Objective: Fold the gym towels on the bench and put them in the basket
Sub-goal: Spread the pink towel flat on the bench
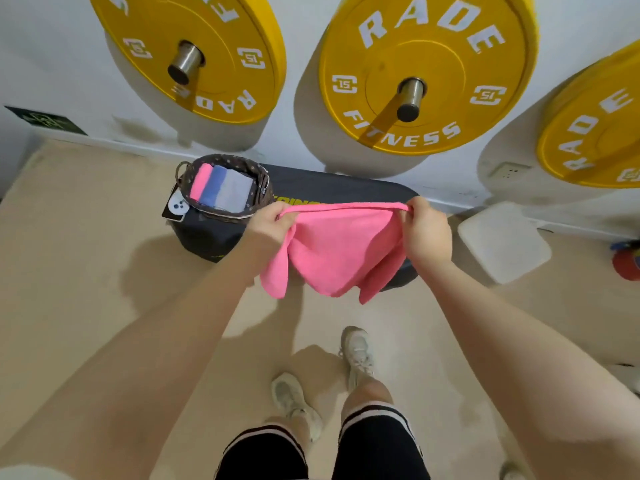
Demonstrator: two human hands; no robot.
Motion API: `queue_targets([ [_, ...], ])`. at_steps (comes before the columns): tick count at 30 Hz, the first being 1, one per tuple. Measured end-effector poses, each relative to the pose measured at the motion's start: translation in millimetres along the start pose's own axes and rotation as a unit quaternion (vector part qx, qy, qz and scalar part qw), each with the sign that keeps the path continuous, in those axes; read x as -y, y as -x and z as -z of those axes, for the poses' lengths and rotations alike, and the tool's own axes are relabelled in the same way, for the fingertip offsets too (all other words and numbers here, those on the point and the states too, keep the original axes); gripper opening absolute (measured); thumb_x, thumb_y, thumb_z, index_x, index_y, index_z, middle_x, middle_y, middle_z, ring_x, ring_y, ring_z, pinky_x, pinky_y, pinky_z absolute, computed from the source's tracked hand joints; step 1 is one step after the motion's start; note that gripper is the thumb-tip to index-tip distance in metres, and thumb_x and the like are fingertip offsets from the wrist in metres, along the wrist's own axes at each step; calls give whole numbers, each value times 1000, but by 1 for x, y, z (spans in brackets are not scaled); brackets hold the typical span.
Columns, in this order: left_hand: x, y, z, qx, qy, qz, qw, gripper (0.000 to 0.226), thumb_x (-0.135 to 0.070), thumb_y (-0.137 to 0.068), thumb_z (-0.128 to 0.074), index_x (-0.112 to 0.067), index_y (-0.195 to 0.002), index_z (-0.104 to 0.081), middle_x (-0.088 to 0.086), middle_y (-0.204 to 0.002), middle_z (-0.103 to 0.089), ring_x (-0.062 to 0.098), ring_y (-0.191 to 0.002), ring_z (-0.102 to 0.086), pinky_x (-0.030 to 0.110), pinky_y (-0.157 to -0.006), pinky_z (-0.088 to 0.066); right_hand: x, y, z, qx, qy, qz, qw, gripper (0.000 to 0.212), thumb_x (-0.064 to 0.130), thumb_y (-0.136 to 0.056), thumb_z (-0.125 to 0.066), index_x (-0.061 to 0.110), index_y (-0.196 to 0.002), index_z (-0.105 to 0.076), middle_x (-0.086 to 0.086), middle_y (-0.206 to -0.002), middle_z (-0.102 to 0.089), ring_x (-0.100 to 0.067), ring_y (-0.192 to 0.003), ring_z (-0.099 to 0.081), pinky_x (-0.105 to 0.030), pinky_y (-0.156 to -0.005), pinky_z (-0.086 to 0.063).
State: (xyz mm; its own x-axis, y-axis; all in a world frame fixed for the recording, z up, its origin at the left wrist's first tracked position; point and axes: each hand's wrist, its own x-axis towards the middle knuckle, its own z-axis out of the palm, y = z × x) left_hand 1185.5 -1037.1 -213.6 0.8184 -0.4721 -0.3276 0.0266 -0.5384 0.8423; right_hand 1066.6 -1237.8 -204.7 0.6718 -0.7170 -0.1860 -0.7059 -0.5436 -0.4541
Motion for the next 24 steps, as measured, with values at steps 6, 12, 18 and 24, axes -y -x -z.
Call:
queue_targets([
  [6,-1,-70,-6,47,33,54,997,8,-31,-75,-41,-26,-75,-47,-11,-68,-51,-4,-62,-47,12,-60,-37,-9,-57,-27,51,92,60,993,30,1,-88,-36,7,-112,-54,-18,-101,-63,-37,-91,-56,-38,-71,-44],
  [12,21,-151,-24,17,-18,39,999,23,-15,-96,-40,-17,-74,-46,-4,-69,-43,10,-64,-39,28,-64,-32,-28,-140,-58,113,71,17,991,28,-2,-85,-43,3,-109,-57,-20,-105,-63,-38,-92,-57,-35,-72,-43],
  [18,78,-199,-42,141,-175,39,974,30,-29,-93,-46,-14,-67,-43,0,-69,-46,19,-71,-43,29,-61,-30,-57,-171,-90,210,87,-42,973,38,4,-92,-31,10,-129,-39,-21,-119,-60,-38,-103,-56,-37,-85,-42],
  [24,114,-218,-67,210,-253,74,941,30,-26,-86,-50,-16,-59,-44,4,-62,-40,18,-66,-35,29,-60,-29,-87,-191,-140,267,81,-72,958,23,9,-91,-38,2,-97,-59,-22,-113,-62,-37,-105,-55,-33,-83,-41],
])
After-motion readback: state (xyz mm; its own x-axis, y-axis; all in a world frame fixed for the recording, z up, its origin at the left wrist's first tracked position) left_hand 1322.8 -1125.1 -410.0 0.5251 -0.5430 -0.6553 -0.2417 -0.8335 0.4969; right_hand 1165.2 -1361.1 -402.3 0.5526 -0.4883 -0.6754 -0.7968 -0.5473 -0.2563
